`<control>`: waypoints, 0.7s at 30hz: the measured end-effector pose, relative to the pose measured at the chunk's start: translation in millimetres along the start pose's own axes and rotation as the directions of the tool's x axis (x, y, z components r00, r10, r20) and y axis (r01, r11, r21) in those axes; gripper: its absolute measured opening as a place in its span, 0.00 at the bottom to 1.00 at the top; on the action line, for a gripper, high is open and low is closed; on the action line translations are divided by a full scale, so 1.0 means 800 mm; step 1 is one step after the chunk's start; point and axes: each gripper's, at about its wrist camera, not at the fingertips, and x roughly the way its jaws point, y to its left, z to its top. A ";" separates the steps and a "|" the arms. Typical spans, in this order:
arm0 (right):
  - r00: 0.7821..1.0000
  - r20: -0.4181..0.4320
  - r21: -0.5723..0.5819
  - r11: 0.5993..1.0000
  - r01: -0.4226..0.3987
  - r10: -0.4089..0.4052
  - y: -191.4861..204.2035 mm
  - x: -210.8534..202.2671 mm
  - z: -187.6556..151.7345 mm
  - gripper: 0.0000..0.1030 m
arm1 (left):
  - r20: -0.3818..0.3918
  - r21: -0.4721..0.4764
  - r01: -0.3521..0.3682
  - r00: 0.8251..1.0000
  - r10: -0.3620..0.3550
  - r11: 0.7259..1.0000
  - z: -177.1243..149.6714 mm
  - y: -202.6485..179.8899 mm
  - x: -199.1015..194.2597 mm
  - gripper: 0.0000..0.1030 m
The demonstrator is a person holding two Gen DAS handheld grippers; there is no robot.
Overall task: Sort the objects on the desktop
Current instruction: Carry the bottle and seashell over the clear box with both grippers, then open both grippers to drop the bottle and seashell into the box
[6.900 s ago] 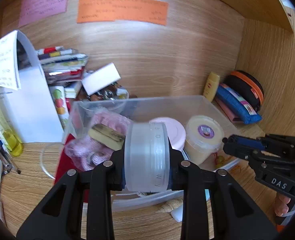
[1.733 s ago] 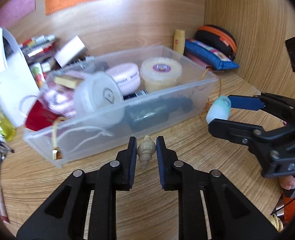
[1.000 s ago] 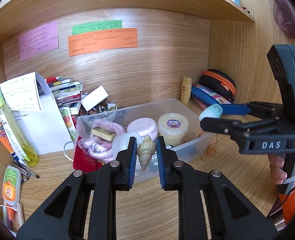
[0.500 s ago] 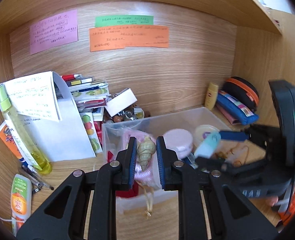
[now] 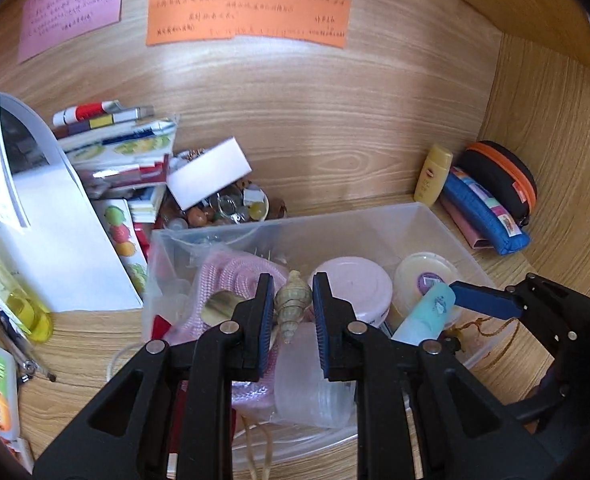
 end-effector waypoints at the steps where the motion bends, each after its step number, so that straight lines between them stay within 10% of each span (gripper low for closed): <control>1: 1.000 0.003 -0.008 1.000 0.006 -0.006 0.002 0.000 0.000 0.70 | -0.004 -0.001 -0.002 1.000 0.002 1.000 -0.001 0.000 0.002 0.18; 21: 1.000 0.027 -0.007 1.000 -0.009 0.009 0.001 -0.006 -0.001 0.71 | 0.015 -0.024 0.022 1.000 -0.021 0.999 -0.006 0.006 -0.003 0.28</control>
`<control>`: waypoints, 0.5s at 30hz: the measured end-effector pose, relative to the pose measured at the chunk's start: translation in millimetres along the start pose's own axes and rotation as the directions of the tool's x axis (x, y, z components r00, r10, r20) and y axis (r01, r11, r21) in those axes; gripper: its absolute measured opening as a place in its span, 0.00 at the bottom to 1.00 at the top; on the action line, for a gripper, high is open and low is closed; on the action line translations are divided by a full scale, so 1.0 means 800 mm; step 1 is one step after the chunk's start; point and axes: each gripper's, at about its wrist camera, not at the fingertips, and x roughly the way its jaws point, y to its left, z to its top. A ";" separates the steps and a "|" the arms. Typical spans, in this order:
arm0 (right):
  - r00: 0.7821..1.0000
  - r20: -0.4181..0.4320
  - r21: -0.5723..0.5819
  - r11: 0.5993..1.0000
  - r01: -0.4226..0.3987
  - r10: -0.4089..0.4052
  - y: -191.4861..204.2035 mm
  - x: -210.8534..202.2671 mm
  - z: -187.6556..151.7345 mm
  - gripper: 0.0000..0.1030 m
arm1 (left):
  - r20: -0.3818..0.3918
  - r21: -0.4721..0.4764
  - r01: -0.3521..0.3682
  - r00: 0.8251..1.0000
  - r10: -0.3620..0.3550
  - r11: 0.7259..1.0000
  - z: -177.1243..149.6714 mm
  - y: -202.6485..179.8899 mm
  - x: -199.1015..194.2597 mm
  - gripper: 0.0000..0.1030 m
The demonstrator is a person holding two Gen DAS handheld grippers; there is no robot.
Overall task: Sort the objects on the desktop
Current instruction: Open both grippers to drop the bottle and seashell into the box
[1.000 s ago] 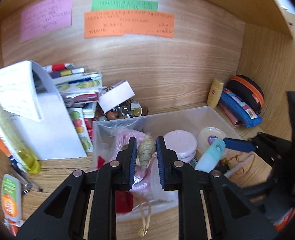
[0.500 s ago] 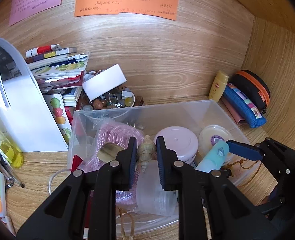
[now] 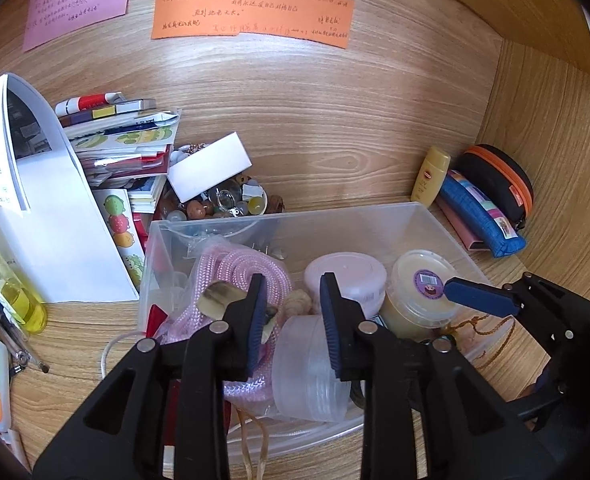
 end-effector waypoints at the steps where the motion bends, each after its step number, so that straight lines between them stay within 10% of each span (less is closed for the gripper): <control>1: 1.000 0.004 -0.002 1.000 0.002 -0.002 0.000 -0.001 0.000 0.71 | 0.003 -0.001 -0.002 1.000 0.002 1.000 0.000 0.000 -0.001 0.29; 15: 1.000 0.022 0.081 0.997 -0.002 0.000 -0.027 -0.010 0.005 0.81 | 0.095 0.004 -0.078 0.992 0.077 0.997 -0.003 -0.001 -0.037 0.64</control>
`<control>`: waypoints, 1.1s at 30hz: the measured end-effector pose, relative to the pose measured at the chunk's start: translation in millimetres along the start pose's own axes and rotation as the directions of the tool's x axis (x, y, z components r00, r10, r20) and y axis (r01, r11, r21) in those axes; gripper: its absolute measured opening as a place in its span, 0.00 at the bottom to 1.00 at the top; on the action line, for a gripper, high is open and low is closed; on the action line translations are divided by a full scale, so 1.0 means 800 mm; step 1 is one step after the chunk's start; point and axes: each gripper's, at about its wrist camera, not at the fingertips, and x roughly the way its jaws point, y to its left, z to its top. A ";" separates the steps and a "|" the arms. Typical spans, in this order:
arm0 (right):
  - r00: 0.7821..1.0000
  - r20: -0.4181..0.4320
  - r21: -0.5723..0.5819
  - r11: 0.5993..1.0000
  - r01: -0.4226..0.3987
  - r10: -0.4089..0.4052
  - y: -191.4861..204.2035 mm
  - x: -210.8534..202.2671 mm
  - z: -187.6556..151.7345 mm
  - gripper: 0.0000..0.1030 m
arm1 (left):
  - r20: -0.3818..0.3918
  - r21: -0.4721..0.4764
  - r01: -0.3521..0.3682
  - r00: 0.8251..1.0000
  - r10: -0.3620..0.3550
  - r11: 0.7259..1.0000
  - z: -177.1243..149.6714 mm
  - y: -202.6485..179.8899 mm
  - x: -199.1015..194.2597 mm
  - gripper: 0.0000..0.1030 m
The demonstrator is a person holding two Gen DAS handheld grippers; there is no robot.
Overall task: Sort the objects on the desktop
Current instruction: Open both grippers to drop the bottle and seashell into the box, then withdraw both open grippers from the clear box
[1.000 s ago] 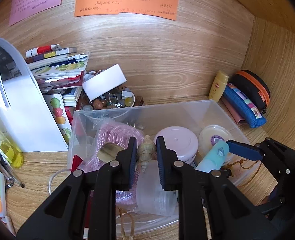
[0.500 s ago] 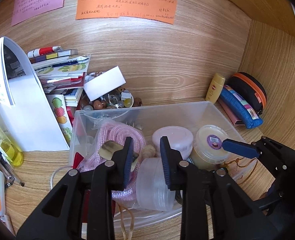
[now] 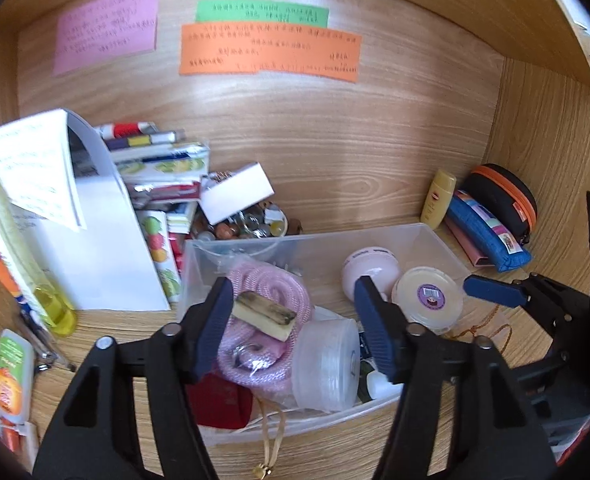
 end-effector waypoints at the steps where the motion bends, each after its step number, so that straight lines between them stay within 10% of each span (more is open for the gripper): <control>1: 1.000 0.004 0.006 1.000 0.005 -0.005 -0.002 -0.001 0.000 0.81 | 0.006 0.003 -0.006 1.000 0.006 1.000 -0.001 0.000 -0.003 0.70; 12: 0.999 0.026 0.071 0.997 0.026 -0.028 -0.030 -0.035 0.001 0.89 | 0.084 0.008 -0.030 0.996 0.029 1.000 -0.009 0.007 -0.055 0.93; 33: 0.990 0.088 0.078 0.991 0.107 -0.113 -0.034 -0.069 -0.074 1.00 | 0.126 0.061 -0.068 0.990 0.060 0.996 -0.080 -0.035 -0.091 0.99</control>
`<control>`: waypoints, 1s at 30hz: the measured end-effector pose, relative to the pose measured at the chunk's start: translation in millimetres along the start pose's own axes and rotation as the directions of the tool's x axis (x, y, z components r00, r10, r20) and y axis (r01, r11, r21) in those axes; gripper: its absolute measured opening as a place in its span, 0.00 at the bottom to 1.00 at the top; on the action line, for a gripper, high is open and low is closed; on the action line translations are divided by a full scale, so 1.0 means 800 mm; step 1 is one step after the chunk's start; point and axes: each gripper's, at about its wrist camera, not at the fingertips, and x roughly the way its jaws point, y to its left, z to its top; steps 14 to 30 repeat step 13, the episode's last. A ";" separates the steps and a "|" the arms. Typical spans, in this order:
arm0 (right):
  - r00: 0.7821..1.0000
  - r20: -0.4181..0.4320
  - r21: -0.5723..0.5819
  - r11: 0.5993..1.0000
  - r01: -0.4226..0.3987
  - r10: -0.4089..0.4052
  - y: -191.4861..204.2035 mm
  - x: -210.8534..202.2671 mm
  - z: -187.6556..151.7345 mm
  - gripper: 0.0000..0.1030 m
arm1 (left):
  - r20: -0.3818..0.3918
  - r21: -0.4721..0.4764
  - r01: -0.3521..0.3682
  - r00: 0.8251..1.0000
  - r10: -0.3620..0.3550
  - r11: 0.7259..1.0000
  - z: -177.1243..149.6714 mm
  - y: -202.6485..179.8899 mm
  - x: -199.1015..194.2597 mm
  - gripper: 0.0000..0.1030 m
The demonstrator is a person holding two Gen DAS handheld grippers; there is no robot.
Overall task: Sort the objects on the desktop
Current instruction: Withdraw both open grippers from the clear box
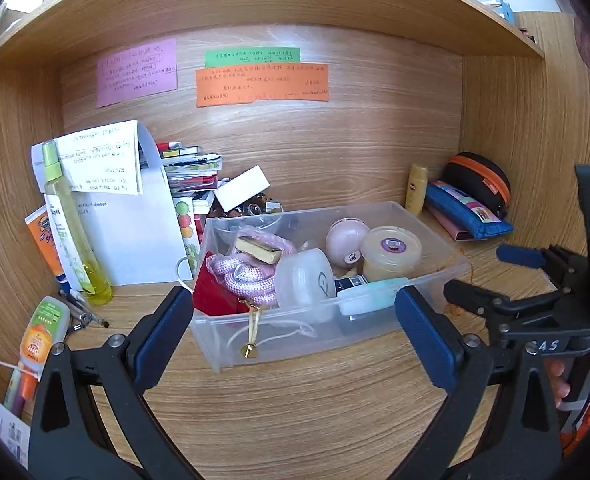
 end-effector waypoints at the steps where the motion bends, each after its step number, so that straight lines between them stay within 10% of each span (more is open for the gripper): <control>1: 1.000 -0.012 0.010 1.000 0.001 -0.001 -0.003 0.003 -0.003 1.00 | 0.004 0.001 -0.009 1.000 0.009 1.000 -0.001 -0.002 -0.001 0.99; 30: 0.999 -0.037 -0.001 1.000 -0.006 0.006 -0.001 0.006 -0.007 1.00 | 0.029 -0.015 -0.013 0.999 0.014 1.000 -0.004 -0.009 -0.008 0.99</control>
